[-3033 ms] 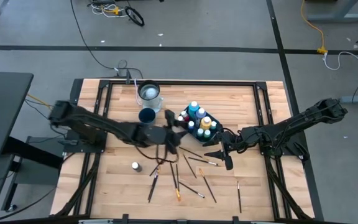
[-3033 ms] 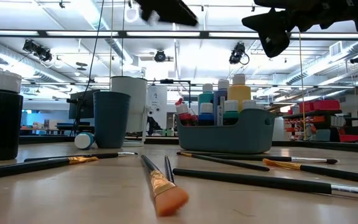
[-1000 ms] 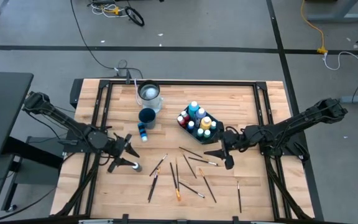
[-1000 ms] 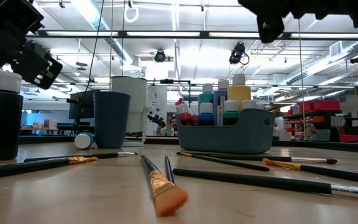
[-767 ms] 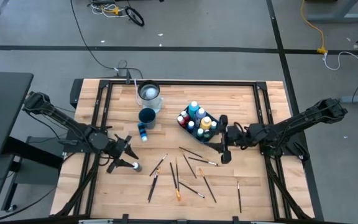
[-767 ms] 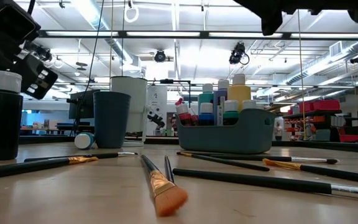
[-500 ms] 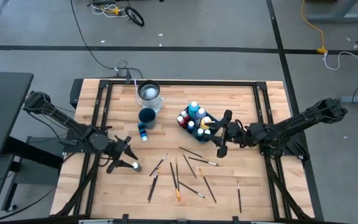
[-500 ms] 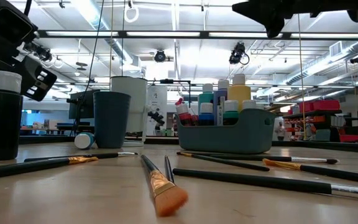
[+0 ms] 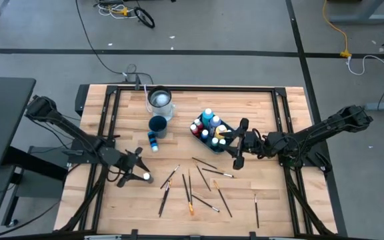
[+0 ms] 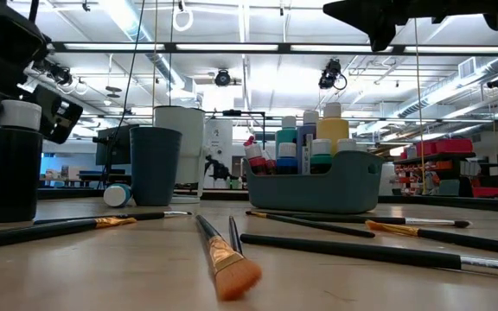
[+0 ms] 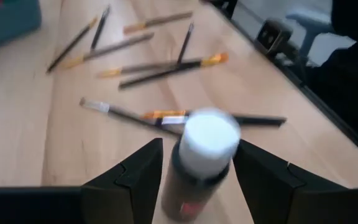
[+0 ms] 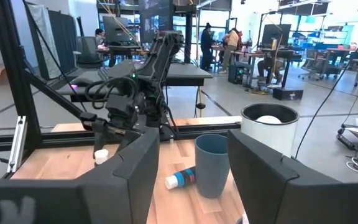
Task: Pick & Place Paint Supplies
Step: Put the black paint bottle into the blue bin
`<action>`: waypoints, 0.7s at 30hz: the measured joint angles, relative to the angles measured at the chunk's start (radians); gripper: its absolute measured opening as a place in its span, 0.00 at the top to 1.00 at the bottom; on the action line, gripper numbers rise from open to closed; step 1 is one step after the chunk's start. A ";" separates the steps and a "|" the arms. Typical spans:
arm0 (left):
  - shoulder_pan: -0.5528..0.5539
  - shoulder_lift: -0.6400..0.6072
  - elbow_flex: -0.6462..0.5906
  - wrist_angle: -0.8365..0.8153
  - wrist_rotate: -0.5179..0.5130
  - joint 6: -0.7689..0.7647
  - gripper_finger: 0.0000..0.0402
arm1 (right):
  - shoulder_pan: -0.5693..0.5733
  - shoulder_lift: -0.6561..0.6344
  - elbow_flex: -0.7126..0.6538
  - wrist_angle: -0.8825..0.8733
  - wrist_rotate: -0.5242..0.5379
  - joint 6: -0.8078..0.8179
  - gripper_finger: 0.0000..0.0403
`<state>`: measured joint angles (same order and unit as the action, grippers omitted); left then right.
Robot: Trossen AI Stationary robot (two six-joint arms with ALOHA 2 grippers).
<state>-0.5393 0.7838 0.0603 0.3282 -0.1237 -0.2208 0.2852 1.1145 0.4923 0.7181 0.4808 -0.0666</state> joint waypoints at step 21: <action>0.000 0.119 0.018 0.218 -0.119 0.163 0.69 | 0.000 -0.001 0.000 0.000 0.000 0.005 0.53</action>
<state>-0.5392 0.9031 0.0781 0.5462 -0.2424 -0.0574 0.2852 1.1137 0.4923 0.7181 0.4812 -0.0616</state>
